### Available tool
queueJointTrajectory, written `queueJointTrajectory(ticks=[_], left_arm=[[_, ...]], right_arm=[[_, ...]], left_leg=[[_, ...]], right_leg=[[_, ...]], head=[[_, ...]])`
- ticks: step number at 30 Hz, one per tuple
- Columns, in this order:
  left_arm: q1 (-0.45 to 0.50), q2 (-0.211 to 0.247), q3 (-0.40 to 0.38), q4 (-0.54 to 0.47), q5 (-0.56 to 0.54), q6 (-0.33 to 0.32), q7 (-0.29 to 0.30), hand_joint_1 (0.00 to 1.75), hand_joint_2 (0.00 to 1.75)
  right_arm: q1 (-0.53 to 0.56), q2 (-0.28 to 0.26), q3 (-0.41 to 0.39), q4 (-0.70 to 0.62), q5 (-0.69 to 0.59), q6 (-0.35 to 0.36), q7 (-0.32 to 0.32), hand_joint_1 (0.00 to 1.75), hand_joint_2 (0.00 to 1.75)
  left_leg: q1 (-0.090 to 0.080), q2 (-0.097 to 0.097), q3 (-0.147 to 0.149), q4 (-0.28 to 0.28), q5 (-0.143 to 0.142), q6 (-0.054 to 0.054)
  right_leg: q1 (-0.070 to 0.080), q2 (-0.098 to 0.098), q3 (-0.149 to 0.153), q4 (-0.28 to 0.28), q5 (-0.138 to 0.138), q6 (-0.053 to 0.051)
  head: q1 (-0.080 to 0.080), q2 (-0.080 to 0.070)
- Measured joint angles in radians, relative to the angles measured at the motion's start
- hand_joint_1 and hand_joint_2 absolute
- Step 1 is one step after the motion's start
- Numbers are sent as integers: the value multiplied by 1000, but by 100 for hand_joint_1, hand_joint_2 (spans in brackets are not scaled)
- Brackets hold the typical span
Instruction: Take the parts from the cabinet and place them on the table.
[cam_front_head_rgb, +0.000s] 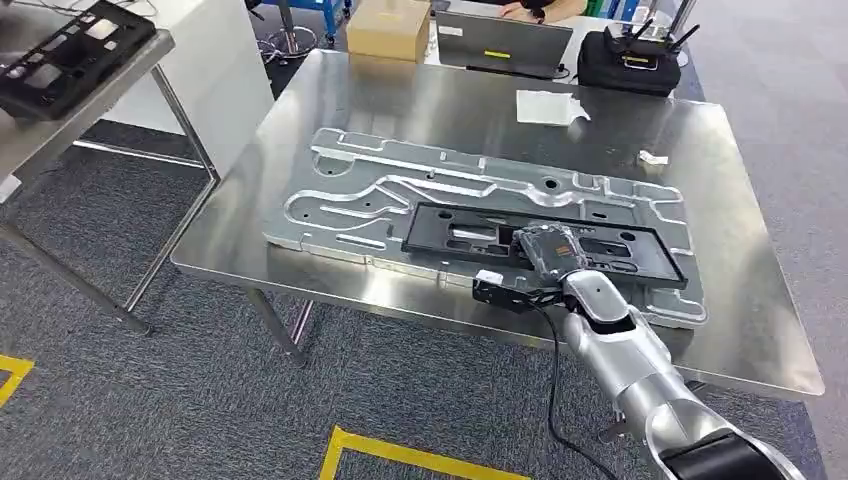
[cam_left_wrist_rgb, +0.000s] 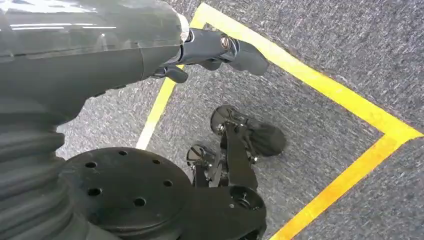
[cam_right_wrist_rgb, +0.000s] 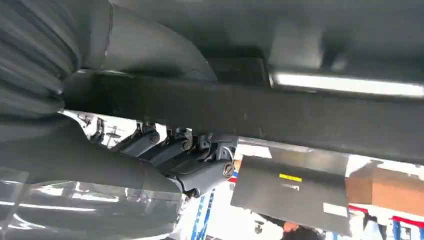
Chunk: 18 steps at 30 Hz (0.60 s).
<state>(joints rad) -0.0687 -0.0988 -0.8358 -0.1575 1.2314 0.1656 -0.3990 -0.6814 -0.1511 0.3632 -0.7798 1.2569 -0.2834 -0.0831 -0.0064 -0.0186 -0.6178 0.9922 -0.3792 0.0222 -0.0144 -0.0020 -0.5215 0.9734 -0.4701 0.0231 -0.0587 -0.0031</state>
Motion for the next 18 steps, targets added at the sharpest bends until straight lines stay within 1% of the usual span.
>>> queueJointTrajectory(ticks=[5,11,18], left_arm=[[2,0,0,0,15,3,-6,0,175],[6,0,0,0,24,11,-6,0,175],[11,0,1,0,33,20,-8,0,175]], right_arm=[[-33,0,-6,54,35,-27,12,175,175],[-88,0,-29,145,27,-37,-10,175,175],[-120,1,-30,200,27,-43,-23,175,175]], left_leg=[[0,-4,-1,0,1,2],[-1,-15,-5,1,6,7],[-1,-18,-8,3,5,7]], right_leg=[[0,-5,0,0,0,0],[-1,-15,0,0,-1,1],[-2,-17,0,0,-1,1]], head=[[0,0],[0,0],[0,0]])
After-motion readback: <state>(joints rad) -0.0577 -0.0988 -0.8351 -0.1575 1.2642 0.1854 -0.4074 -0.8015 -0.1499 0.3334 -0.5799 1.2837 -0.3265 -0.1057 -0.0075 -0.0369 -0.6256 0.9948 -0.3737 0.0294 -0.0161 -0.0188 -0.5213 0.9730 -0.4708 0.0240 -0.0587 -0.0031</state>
